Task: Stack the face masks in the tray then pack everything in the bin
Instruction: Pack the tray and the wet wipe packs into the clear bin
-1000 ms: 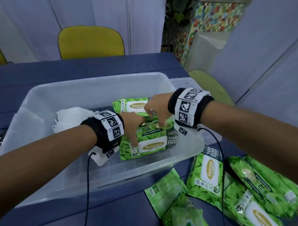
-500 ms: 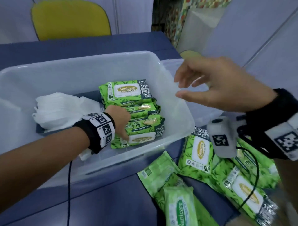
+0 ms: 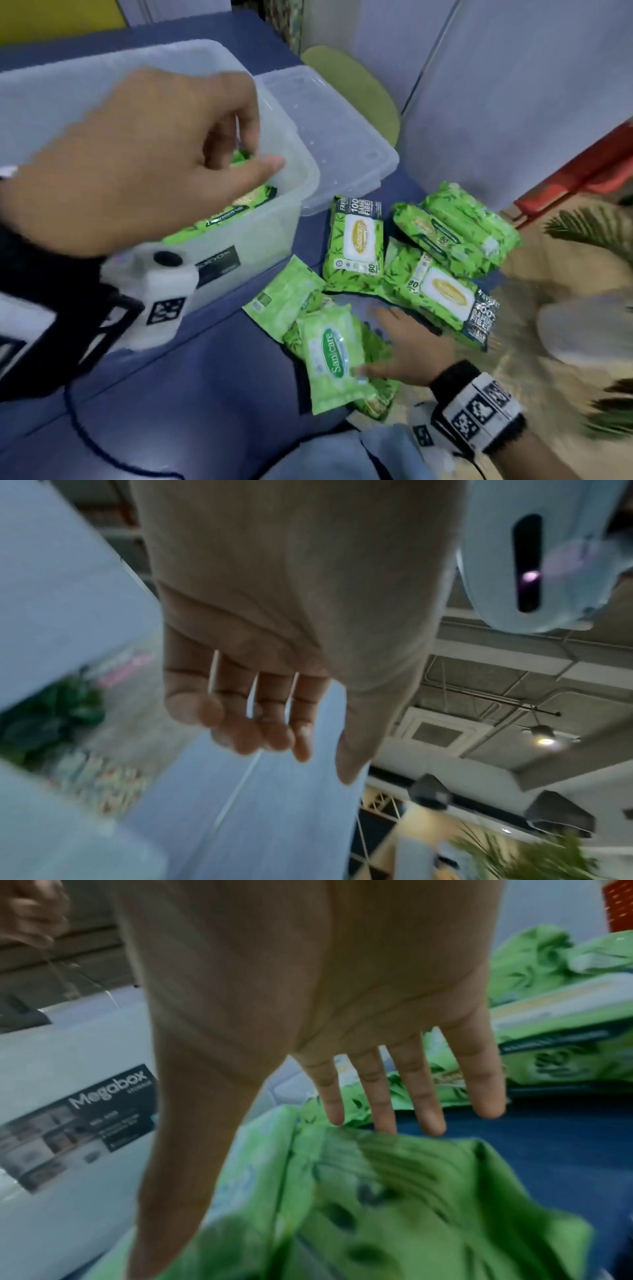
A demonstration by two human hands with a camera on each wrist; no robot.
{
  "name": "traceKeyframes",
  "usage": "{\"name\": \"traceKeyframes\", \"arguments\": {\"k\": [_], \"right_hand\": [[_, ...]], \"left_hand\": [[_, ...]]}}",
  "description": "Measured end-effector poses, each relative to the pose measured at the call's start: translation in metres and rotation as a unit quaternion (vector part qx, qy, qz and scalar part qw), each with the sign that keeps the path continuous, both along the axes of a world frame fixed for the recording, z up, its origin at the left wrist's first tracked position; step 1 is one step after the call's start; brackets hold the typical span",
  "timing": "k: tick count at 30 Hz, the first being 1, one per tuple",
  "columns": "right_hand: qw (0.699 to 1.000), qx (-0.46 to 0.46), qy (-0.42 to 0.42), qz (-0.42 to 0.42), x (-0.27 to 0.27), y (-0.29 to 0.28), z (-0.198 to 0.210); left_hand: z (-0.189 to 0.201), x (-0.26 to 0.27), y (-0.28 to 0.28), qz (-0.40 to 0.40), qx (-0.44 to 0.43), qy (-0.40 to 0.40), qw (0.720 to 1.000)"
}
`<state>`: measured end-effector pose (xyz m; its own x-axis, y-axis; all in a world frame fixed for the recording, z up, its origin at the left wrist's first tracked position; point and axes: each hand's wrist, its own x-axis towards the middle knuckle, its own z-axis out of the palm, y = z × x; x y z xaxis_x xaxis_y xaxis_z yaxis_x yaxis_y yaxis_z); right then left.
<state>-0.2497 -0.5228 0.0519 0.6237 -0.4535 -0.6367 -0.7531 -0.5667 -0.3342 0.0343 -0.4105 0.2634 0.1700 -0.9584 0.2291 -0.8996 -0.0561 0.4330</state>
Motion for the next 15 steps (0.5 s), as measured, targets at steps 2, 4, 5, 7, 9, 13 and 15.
{"name": "traceKeyframes", "arguments": {"k": [2,4,5,7,9,13,15], "right_hand": [[0.999,0.027,0.028,-0.014,-0.012,0.006,-0.015],[0.998,0.024,0.048,-0.014,-0.017,0.008,-0.028],[0.998,0.031,0.052,-0.016,-0.018,0.008,-0.034],[0.997,0.056,0.040,-0.029,-0.018,0.007,-0.042],[0.997,0.066,0.026,-0.036,-0.016,0.005,-0.046],[0.997,0.075,0.006,-0.035,-0.008,0.006,-0.052],[0.996,0.078,-0.008,-0.044,-0.005,0.009,-0.056]], "left_hand": [[-0.024,-0.033,0.007,-0.054,0.040,0.020,0.998],[-0.067,-0.060,0.009,-0.084,0.152,0.019,0.985],[-0.094,-0.070,0.009,-0.084,0.222,0.006,0.971],[-0.149,-0.085,0.013,-0.059,0.346,-0.017,0.936],[-0.197,-0.091,0.019,-0.015,0.409,0.020,0.912],[-0.255,-0.099,0.020,0.096,0.406,0.221,0.882],[-0.265,-0.103,0.017,0.139,0.358,0.321,0.866]]}}
